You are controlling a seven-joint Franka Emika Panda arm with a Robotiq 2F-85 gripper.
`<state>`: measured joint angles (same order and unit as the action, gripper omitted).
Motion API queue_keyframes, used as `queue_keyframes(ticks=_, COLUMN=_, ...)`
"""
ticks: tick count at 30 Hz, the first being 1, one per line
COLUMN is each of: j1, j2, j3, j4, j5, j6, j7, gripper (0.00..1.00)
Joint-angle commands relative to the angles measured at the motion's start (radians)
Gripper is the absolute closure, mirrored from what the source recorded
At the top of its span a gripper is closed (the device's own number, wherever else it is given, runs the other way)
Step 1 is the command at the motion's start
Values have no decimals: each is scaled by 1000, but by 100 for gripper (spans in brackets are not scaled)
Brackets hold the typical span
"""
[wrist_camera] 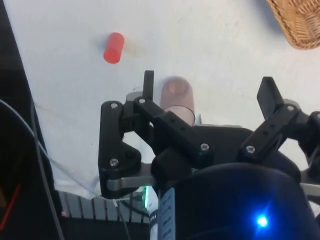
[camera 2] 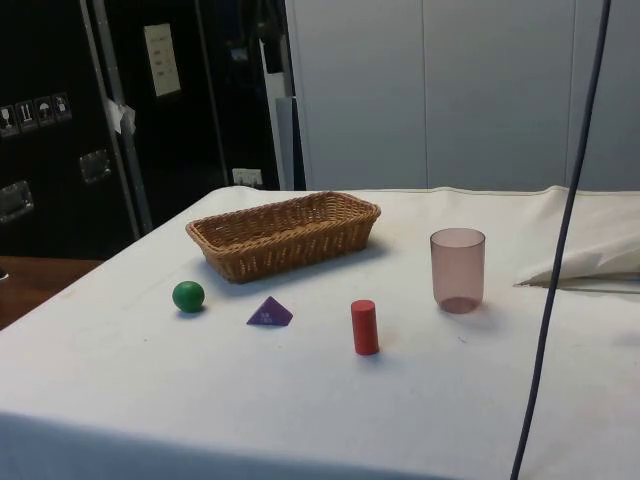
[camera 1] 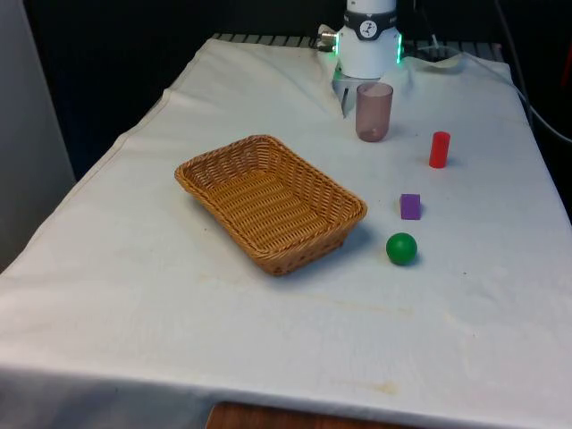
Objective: Pick up the triangular block and place it into the basket.
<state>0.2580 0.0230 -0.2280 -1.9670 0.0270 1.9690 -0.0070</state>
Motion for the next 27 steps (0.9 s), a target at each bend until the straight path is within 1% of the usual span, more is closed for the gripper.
queue_keyframes(ticks=1, j1=4, j2=-9, j3=4, j4=-18, j5=-12, j6=28, j7=15, gripper=0)
queue_keyframes(ticks=2, j1=4, j2=-11, j3=7, j4=-27, j5=-12, j6=39, j7=18, gripper=0)
queue_keyframes(ticks=3, j1=0, j2=-6, j3=7, j4=-19, j5=-2, j6=22, j7=7, gripper=0)
queue_keyframes(ticks=4, j1=3, j2=-14, j3=11, j4=-35, j5=-12, j6=49, j7=21, gripper=0)
queue_keyframes(ticks=8, j1=4, j2=-18, j3=23, j4=-65, j5=-12, j6=88, j7=33, gripper=0)
queue_keyframes(ticks=10, j1=4, j2=-18, j3=34, j4=-85, j5=-12, j6=119, j7=43, gripper=0)
queue_keyframes(ticks=11, j1=1, j2=-13, j3=34, j4=-78, j5=-3, j6=104, j7=31, gripper=0)
queue_keyframes(ticks=12, j1=4, j2=-17, j3=37, j4=-91, j5=-12, j6=128, j7=46, gripper=0)
queue_keyframes(ticks=15, j1=4, j2=-11, j3=47, j4=-108, j5=-12, j6=158, j7=55, gripper=0)
queue_keyframes(ticks=16, j1=3, j2=-6, j3=52, j4=-118, j5=-12, j6=177, j7=62, gripper=0)
queue_keyframes(ticks=20, j1=4, j2=6, j3=62, j4=-136, j5=-11, j6=215, j7=74, gripper=0)
queue_keyframes(ticks=21, j1=1, j2=2, j3=60, j4=-131, j5=-3, j6=197, j7=60, gripper=0)
queue_keyframes(ticks=22, j1=4, j2=9, j3=65, j4=-140, j5=-11, j6=224, j7=77, gripper=0)
queue_keyframes(ticks=27, j1=5, j2=25, j3=79, j4=-162, j5=-11, j6=273, j7=94, gripper=0)
